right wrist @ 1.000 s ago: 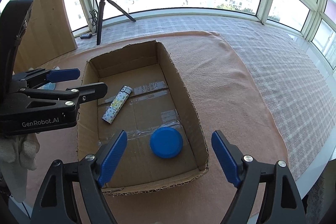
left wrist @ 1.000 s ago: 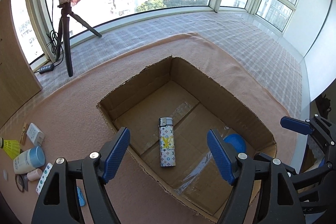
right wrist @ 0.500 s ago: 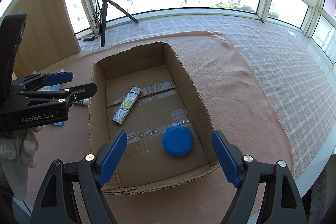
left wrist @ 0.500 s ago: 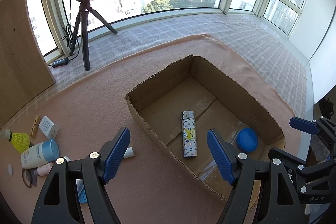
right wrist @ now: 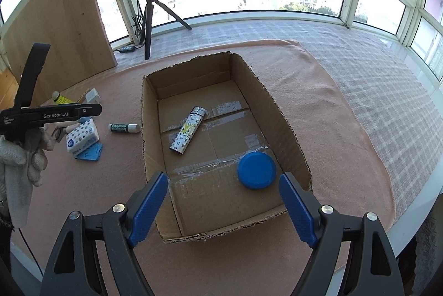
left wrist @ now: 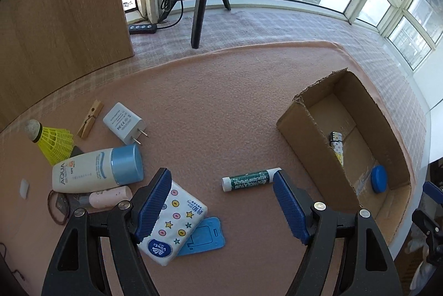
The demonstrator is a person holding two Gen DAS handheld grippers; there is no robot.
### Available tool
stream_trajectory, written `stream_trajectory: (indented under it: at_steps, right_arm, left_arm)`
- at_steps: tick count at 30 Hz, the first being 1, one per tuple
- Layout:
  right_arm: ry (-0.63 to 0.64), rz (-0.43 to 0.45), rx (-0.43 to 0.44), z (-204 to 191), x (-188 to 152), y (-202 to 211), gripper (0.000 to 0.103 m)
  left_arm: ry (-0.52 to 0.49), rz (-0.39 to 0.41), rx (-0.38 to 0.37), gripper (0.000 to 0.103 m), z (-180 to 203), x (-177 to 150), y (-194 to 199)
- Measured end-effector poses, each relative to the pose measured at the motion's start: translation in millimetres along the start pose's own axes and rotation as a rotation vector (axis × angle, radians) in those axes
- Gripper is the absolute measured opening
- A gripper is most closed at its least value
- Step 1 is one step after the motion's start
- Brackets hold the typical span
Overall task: Organize objects
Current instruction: 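Grasp the white dotted tissue pack with the left tool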
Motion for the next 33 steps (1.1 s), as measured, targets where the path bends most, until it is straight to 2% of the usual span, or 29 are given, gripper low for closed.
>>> stream_trajectory:
  at_steps: [6, 14, 18, 22, 27, 33]
  right_arm:
    - [-0.003, -0.014, -0.009, -6.6, -9.5, 0.4, 0.079]
    - [-0.018, -0.022, -0.021, -11.6, -18.0, 2.6, 0.079]
    - [-0.019, -0.029, -0.022, -16.2, -20.9, 2.3, 0.079]
    - [-0.008, -0.035, -0.022, -24.5, -22.9, 1.7, 0.079]
    - [0.011, -0.034, -0.011, -38.1, -22.6, 1.7, 0.079]
    - [0.054, -0.037, 0.020, -67.3, -18.9, -2.9, 0.079]
  left_arm:
    - [0.023, -0.024, 0.044, 0.078, -30.9, 3.4, -12.1]
    - [-0.018, -0.088, 0.072, 0.054, -35.5, -2.2, -33.7]
    - [-0.041, -0.110, 0.079, 0.048, -33.3, -6.8, -40.9]
    - [-0.043, -0.125, 0.089, 0.037, -36.8, -12.8, -44.8]
    - [-0.033, -0.118, 0.082, 0.033, -49.3, -24.3, -34.4]
    - [0.025, -0.100, 0.067, 0.031, -74.3, -43.6, -10.3]
Point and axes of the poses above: each gripper's, at about its wrist camera, not at the fingertips, and y roughly against the way its jaws point, z to its right, x to its top, the point moved 10 cm from there along -y, roughly the way its jaws point, and after that the axes turned 5 degrees about y, right-handed, at the moved point
